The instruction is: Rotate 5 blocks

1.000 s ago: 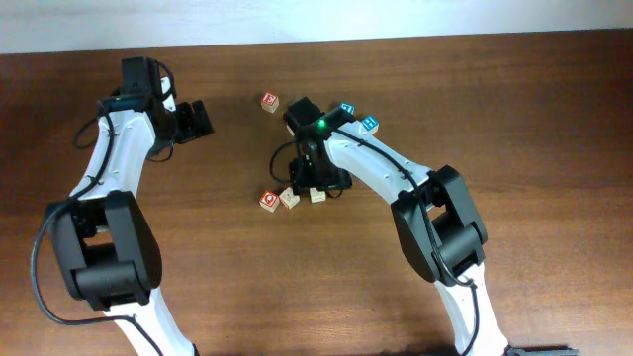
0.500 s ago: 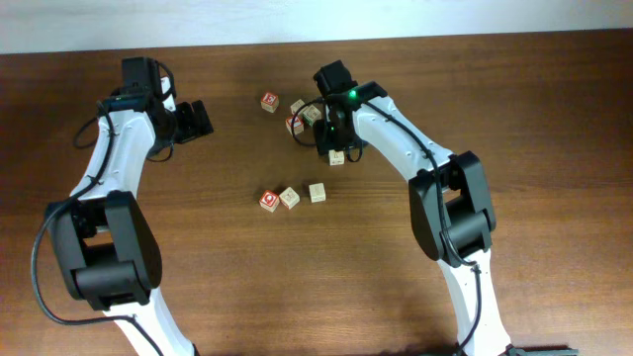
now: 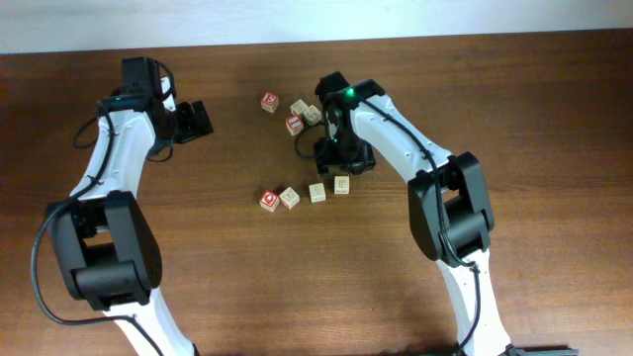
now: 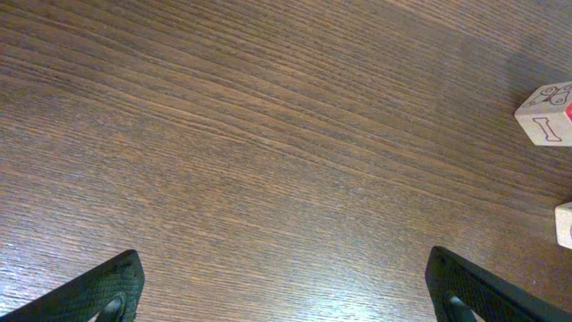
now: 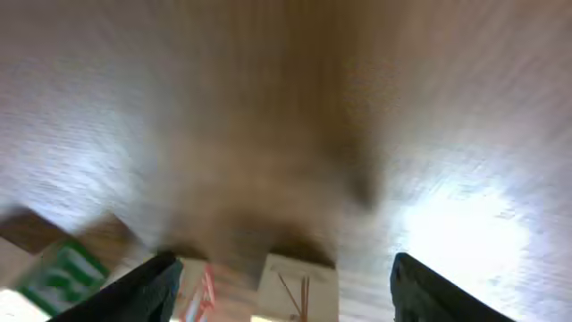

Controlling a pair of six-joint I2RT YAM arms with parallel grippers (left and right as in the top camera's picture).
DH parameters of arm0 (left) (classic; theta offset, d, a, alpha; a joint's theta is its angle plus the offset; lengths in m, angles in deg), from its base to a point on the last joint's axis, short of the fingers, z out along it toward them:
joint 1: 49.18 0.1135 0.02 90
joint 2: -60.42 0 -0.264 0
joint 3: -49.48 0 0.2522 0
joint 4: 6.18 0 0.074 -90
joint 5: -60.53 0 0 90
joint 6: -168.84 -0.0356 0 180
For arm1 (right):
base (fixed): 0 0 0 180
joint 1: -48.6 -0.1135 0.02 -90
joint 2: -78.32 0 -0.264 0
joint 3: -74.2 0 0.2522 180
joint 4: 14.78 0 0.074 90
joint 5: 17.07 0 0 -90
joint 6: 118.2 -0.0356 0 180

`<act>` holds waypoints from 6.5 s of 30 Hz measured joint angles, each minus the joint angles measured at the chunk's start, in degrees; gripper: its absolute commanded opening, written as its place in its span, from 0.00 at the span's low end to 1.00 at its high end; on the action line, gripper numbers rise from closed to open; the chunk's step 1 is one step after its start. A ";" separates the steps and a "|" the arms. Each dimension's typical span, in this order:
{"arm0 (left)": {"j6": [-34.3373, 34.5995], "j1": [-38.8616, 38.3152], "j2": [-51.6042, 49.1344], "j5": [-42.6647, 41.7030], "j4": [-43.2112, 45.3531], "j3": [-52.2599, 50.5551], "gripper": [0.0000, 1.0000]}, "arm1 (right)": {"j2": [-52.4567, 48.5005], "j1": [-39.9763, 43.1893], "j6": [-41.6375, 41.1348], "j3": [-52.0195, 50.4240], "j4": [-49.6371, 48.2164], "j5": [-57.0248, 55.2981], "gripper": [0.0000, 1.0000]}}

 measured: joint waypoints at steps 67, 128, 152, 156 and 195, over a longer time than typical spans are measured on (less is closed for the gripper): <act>-0.20 -0.02 -0.33 -3.02 -43.41 34.91 0.43 | 2.89 1.55 4.48 34.49 29.33 9.20 0.76; 6.95 -16.04 3.48 -12.09 -3.67 -16.90 0.00 | 23.47 -9.53 -9.29 -31.76 -20.39 2.29 0.33; 10.97 -23.28 3.48 -8.90 -1.05 -16.92 0.00 | 23.47 8.37 -5.84 -31.95 -13.05 2.32 0.39; 10.99 -23.28 3.48 -7.69 2.47 -16.96 0.05 | 23.47 7.13 -3.21 -32.06 -18.08 2.82 0.42; 10.01 -4.98 3.48 -4.11 6.01 -14.80 0.11 | 9.03 -4.20 -4.90 -5.57 -10.10 -9.62 0.30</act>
